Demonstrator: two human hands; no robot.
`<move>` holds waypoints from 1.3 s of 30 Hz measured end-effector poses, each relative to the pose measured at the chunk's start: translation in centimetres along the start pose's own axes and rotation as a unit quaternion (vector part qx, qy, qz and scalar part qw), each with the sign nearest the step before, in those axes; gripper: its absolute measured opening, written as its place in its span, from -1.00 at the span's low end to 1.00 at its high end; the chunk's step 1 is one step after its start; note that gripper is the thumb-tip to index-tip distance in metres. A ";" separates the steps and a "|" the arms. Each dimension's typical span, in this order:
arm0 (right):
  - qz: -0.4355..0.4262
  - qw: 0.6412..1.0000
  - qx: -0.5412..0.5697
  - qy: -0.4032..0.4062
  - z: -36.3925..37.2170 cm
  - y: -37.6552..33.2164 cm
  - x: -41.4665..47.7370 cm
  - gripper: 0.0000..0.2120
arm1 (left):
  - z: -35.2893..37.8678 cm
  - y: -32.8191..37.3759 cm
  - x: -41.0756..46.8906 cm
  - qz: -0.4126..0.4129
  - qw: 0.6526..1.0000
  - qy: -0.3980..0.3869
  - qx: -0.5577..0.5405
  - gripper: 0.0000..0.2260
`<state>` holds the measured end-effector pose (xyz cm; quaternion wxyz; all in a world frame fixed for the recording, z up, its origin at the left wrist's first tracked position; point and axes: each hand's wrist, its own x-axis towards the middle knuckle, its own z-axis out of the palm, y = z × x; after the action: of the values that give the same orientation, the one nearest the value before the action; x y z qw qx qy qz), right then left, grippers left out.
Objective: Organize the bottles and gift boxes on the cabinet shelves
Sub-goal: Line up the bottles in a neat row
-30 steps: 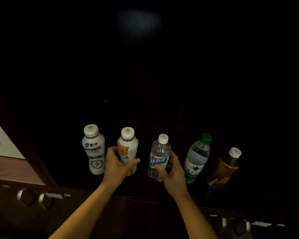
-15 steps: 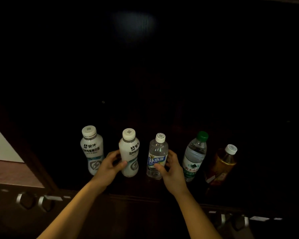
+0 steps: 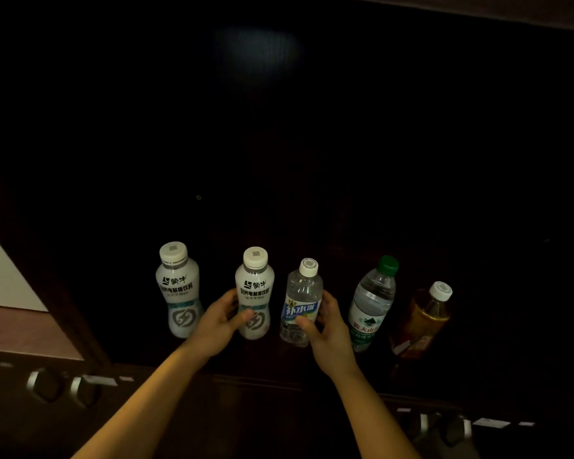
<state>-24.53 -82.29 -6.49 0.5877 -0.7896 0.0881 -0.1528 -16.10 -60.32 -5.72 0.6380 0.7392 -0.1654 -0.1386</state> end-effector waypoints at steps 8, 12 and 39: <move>0.001 1.000 0.002 -0.002 0.2 -0.1 -0.3 -0.42 | -0.5 0.0 0.1 -0.014 0.999 -0.047 0.018 -0.59; 0.009 1.000 -0.008 -0.009 0.0 -0.2 -0.4 -0.41 | -0.5 0.1 -0.4 -0.007 0.999 -0.047 0.020 -0.47; -0.018 0.990 -0.126 -0.059 7.7 -5.0 -4.6 -0.23 | -9.5 -1.3 -2.9 0.027 0.981 0.176 0.078 -0.39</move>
<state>-26.40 -72.39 -4.42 0.4851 -0.8663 0.0574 -0.1042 -14.66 -50.37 -5.61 0.6008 0.7949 -0.0809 0.0240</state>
